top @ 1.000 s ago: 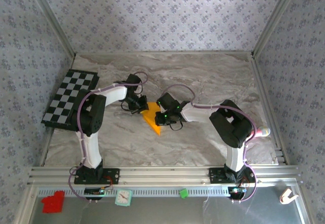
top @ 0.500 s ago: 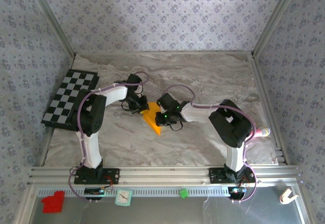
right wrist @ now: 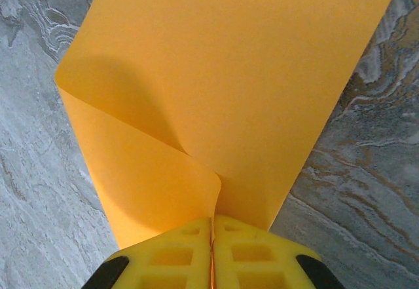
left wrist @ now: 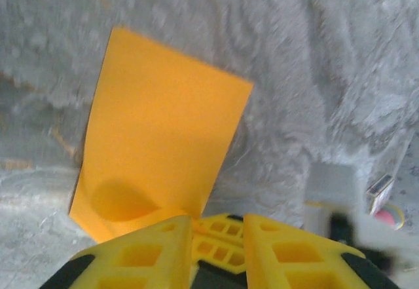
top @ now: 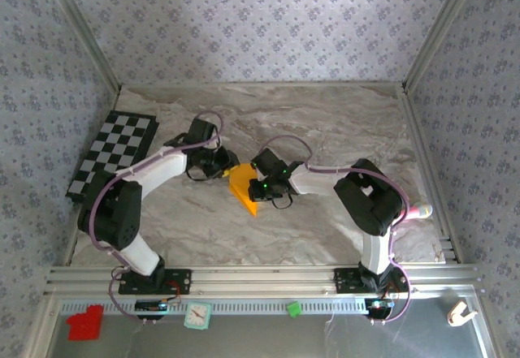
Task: Fold a paper plane with a square sheet of paper (pick it up from the middle)
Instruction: Third fold the triangle at the center of the table.
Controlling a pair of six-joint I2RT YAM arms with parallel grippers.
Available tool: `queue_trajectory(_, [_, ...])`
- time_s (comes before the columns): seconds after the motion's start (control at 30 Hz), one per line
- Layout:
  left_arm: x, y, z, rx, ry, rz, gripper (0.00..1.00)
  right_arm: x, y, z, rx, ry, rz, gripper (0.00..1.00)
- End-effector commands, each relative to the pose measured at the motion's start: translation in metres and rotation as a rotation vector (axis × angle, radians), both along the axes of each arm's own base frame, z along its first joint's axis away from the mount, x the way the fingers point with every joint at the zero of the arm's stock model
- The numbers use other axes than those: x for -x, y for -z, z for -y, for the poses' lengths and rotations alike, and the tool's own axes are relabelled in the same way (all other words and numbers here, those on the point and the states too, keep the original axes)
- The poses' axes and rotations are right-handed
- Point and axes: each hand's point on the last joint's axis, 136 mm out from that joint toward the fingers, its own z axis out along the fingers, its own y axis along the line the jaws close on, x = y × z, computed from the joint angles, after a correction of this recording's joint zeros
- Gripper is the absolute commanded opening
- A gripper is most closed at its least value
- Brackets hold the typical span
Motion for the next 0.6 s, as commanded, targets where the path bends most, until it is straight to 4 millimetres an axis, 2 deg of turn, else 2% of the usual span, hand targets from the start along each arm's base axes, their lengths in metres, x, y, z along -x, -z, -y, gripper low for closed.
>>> queue_trajectory(0.0, [0.021,0.006,0.014,0.092,-0.019,-0.074,0.23,0.007,0.023,0.013,0.066,0.009,-0.057,0.08])
queue_trajectory(0.1, [0.039,0.017,0.020,0.097,0.019,-0.119,0.18,0.007,0.022,0.012,0.065,0.006,-0.057,0.08])
queue_trajectory(0.2, [0.049,0.027,0.020,0.085,0.032,-0.149,0.15,0.007,0.023,0.011,0.064,0.006,-0.056,0.08])
queue_trajectory(0.4, [0.054,0.038,0.027,0.082,0.067,-0.167,0.11,0.007,0.022,0.009,0.060,-0.001,-0.057,0.08])
queue_trajectory(0.57, [0.059,0.052,0.024,0.047,0.079,-0.192,0.11,0.007,0.022,0.010,0.063,0.000,-0.060,0.08])
